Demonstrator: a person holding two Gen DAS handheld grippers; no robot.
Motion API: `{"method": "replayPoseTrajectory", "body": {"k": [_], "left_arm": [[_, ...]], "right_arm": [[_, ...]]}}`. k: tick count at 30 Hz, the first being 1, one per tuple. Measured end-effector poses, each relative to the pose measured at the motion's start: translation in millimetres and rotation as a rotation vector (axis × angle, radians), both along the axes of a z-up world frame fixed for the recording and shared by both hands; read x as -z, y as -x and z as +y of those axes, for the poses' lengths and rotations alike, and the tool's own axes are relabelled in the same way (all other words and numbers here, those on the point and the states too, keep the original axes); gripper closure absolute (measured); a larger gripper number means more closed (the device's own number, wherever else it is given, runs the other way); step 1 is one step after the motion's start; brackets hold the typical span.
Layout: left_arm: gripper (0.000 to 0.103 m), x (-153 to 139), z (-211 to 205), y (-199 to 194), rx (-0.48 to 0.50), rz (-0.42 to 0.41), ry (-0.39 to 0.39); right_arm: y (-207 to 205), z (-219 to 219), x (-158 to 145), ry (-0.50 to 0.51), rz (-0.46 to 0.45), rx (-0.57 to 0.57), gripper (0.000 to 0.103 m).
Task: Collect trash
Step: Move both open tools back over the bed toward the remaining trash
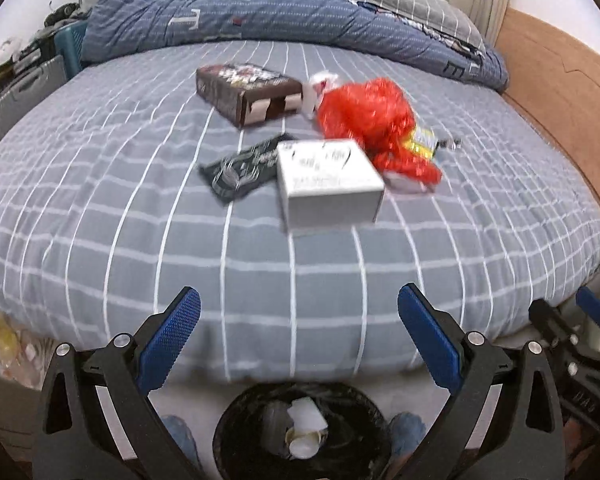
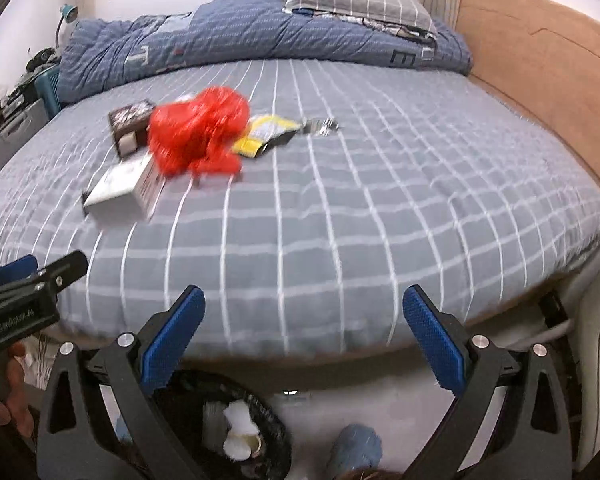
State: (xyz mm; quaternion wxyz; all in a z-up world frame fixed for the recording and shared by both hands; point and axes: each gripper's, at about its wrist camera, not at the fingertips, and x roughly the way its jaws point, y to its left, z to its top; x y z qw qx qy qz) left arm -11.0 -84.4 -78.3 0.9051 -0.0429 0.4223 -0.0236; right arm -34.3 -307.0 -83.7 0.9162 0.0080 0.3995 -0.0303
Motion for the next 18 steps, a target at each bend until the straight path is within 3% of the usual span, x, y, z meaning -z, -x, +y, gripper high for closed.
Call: {"method": "replayPoseTrajectory", "body": {"k": [18], "left_arm": [[0.007,12.4,-17.7,-89.3,-0.022,0.019,-0.033]], "right_arm": [[-118.9,5.5,-17.2,0.026,-0.04,-0.063,0.008]]}}
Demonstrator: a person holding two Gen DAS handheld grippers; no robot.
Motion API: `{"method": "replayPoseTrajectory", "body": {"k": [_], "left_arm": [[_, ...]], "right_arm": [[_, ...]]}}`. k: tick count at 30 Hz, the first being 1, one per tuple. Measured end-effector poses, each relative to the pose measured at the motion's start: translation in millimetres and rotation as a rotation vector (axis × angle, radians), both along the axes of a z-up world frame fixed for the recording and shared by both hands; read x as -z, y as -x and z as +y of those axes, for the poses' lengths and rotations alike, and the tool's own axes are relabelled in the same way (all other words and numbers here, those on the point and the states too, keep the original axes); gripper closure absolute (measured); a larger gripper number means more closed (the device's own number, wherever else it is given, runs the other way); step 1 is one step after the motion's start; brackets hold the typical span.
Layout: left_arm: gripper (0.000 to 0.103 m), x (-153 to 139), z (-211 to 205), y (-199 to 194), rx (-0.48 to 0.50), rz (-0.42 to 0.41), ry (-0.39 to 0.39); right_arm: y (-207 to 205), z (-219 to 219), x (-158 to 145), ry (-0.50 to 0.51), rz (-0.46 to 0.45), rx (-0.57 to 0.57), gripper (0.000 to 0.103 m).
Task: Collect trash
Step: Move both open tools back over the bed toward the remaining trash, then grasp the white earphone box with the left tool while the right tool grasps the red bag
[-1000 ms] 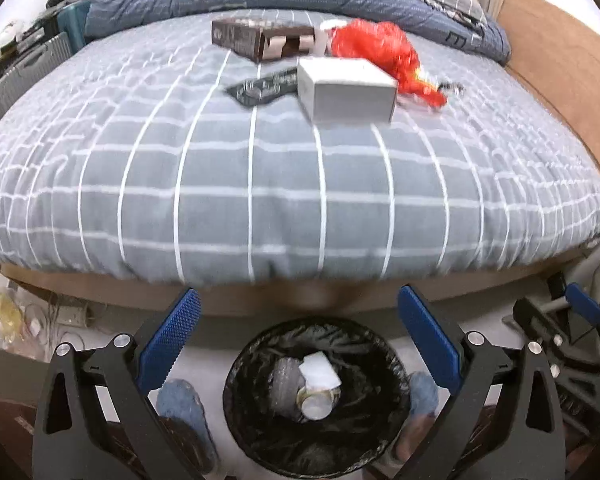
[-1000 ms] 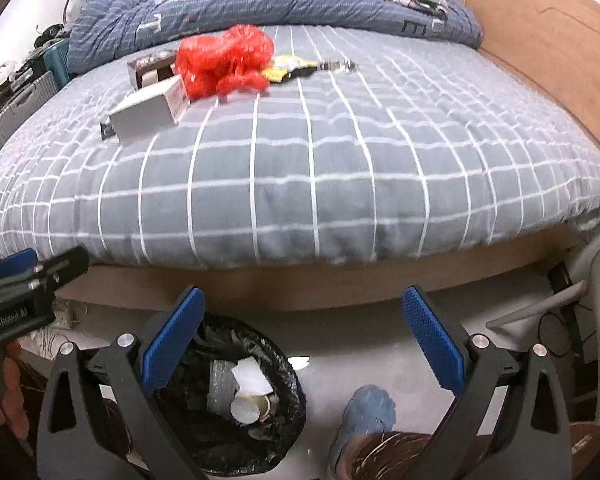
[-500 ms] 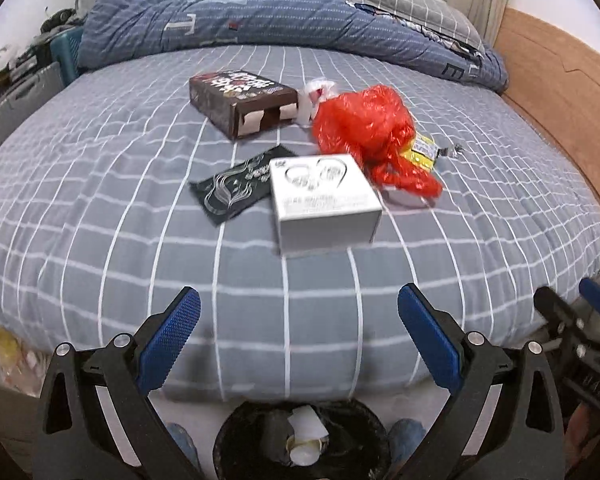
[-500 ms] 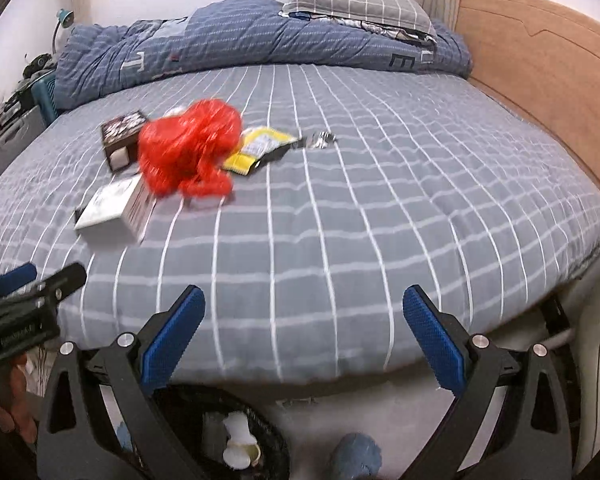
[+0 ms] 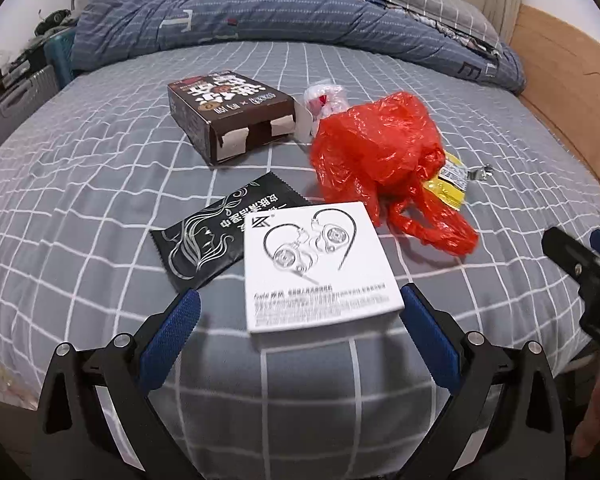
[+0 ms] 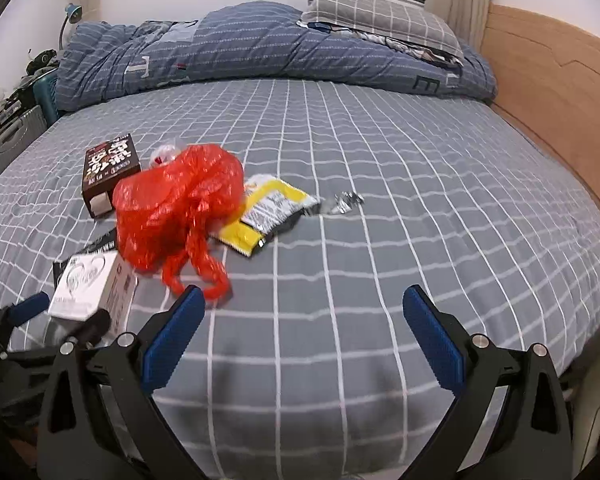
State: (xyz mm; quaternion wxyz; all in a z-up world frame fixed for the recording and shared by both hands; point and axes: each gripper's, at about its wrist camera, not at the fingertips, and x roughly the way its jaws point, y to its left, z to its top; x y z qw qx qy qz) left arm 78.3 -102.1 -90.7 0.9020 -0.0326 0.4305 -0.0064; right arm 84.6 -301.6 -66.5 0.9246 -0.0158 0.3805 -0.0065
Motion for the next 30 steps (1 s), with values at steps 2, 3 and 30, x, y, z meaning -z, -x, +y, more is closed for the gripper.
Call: {"method": "replayPoseTrajectory", "body": {"k": [2,3,30], "left_arm": [[0.012,2.4,-0.8,-5.5,0.009,0.011,-0.002],[0.019,2.6,-1.1,-6.2,0.018,0.014,0.006],[0.031,-29.5,130.6,-9.6,-0.06,-0.079,0.022]], "right_arm": [[-8.8,4.6,-0.3,-0.003,-0.001,-0.01,0.008],[-13.8,7.2,-0.1,-0.011,-0.002,-0.019,0.008],[-88.1,114.6,18.3,-0.058,0.001,-0.146,0.008]]}}
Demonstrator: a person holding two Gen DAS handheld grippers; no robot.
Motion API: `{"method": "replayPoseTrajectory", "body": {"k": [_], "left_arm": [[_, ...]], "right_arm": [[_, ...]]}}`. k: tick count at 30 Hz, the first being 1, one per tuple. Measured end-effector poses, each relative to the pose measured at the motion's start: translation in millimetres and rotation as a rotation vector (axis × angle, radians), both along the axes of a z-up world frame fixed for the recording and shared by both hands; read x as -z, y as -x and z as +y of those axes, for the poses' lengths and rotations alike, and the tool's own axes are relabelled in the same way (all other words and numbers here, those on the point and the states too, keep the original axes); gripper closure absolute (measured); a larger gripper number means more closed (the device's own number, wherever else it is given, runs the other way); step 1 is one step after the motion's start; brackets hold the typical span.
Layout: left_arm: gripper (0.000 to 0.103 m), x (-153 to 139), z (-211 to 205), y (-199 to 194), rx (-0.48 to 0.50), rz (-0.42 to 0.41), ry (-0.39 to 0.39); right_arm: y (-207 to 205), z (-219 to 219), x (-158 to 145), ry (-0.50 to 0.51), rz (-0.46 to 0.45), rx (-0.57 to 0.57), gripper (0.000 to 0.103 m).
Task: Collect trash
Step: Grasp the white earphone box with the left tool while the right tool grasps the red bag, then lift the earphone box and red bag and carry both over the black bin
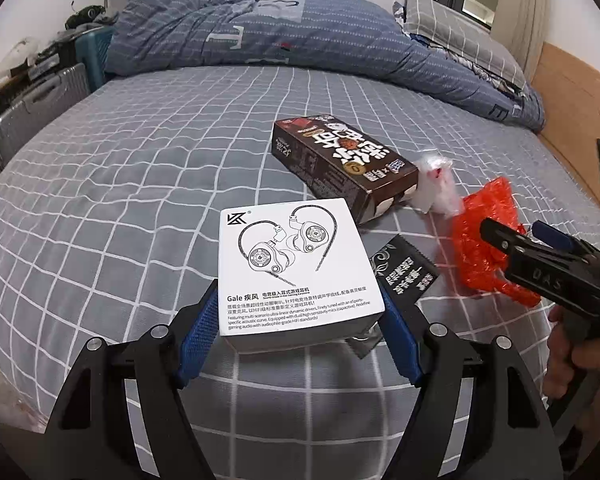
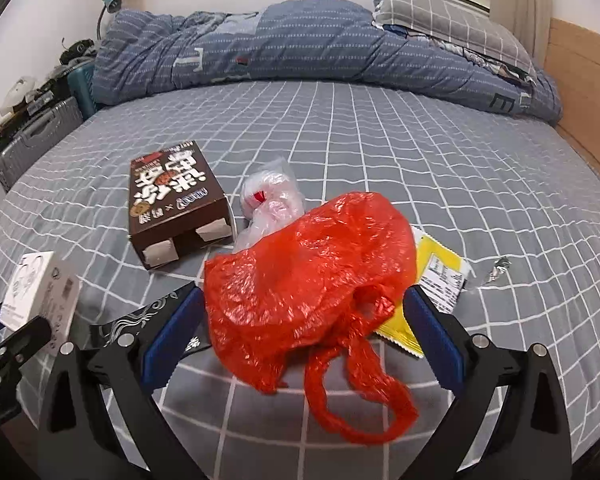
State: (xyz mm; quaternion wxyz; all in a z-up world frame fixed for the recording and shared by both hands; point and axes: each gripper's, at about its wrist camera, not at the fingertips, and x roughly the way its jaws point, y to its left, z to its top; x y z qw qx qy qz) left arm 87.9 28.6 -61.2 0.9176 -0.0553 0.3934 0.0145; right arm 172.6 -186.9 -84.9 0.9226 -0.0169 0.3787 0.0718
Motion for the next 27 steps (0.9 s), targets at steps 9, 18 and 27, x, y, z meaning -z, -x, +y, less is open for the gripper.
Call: {"method": "replayPoseTrajectory", "body": {"k": [9,18,27], "left_arm": [[0.031,8.9,1.8,-4.1,0.012,0.011,0.012],[0.031,11.2,-0.7,-4.4,0.013,0.017,0.013],[0.031,5.4,-4.8,-3.7,0.021,0.012,0.019]], "right_arm": [[-20.2,2.9,21.4,-0.003,0.064,-0.018,0.032],[-22.0,-5.8,27.5,-0.024,0.1,-0.014,0.059],[-8.9,-12.1,8.7,-0.016,0.058,-0.017,0.059]]}}
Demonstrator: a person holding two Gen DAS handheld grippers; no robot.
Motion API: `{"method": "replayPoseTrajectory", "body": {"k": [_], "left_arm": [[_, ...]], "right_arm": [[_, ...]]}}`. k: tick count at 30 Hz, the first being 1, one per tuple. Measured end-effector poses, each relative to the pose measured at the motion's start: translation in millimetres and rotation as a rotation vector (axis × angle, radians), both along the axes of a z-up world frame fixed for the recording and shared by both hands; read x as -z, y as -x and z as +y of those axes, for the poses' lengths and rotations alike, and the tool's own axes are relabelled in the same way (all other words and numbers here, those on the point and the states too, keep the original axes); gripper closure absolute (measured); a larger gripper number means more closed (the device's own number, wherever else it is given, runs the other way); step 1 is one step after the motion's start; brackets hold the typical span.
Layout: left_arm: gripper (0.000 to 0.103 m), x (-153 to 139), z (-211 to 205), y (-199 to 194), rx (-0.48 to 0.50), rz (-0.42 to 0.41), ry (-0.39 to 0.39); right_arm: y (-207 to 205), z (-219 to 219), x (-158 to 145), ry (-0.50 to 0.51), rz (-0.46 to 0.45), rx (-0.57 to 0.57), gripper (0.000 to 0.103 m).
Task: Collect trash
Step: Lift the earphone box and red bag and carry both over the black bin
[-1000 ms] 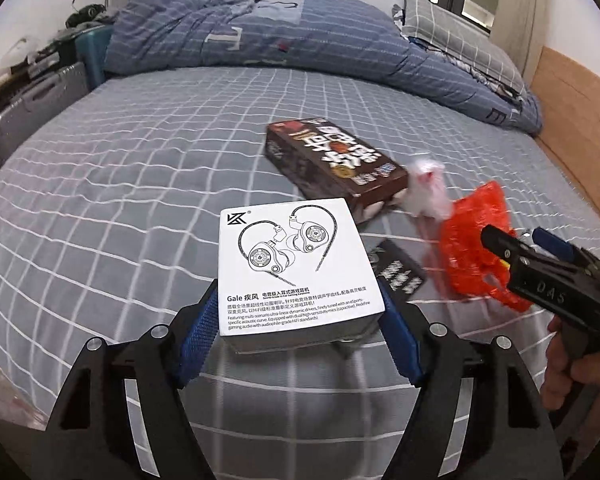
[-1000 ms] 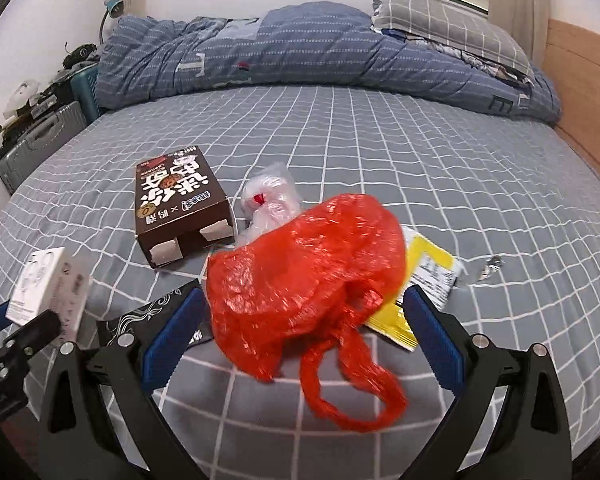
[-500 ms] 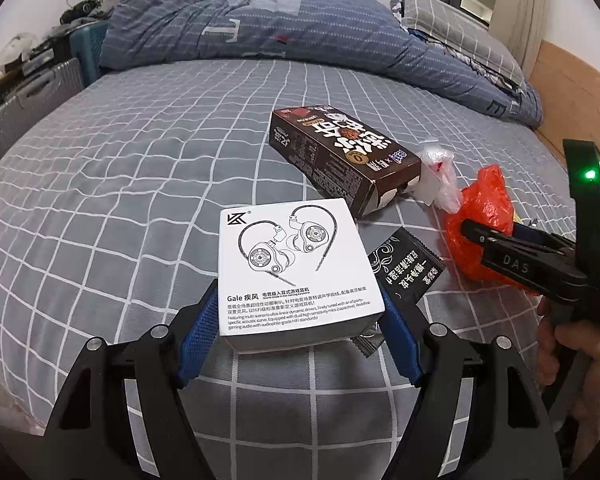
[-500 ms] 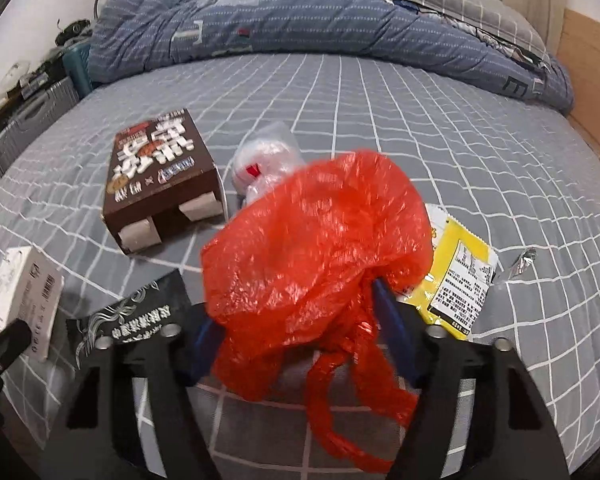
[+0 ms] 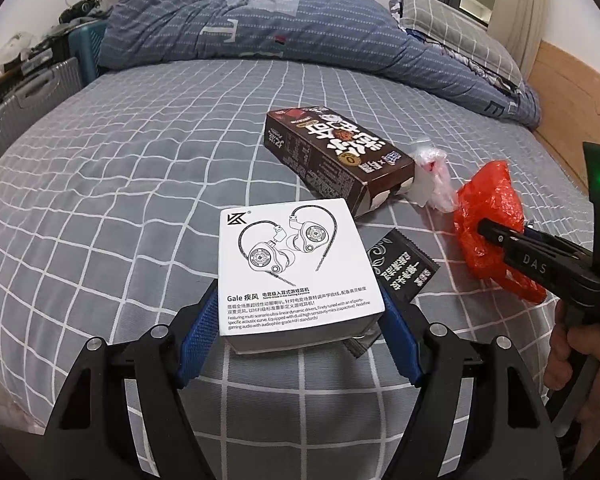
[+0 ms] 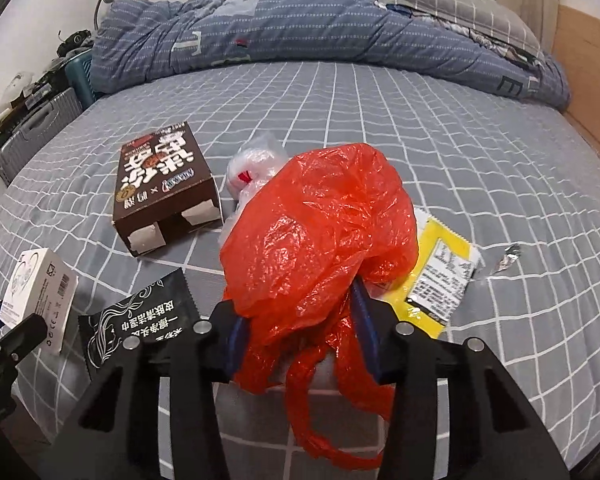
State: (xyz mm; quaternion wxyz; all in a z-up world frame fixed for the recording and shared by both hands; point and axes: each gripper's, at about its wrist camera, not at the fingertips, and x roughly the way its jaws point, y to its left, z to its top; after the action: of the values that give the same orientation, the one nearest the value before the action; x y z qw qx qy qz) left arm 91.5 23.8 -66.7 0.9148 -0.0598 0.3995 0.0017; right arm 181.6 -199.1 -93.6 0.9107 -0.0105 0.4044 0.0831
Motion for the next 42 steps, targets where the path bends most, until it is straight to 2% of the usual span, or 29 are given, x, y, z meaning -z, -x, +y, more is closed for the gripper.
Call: {"method": "replayPoseTrajectory", "body": {"k": [8,14,27,42], "left_arm": [[0.031,-9.8,-4.6,5.6,0.008,-0.012,-0.007],[0.031,-15.0,-7.1,11.8,0.021,-0.018,-0.011],[0.031,-18.4,-17.9,26.3,0.042,-0.009,0.012],[0.031,-19.4,-23.3,80.1,0.045,-0.011,0.014]], "right_arm": [[21.4,-4.6,-21.9,0.005,-0.045,-0.01,0.059],[42.7,-2.7,-26.0,0.026,-0.061,-0.026,0.059],[83.4,-10.2,-32.1,-0.003,-0.06,-0.006,0.059],[134.1,-9.1,-43.4,-0.013,-0.073,-0.001,0.059]]}}
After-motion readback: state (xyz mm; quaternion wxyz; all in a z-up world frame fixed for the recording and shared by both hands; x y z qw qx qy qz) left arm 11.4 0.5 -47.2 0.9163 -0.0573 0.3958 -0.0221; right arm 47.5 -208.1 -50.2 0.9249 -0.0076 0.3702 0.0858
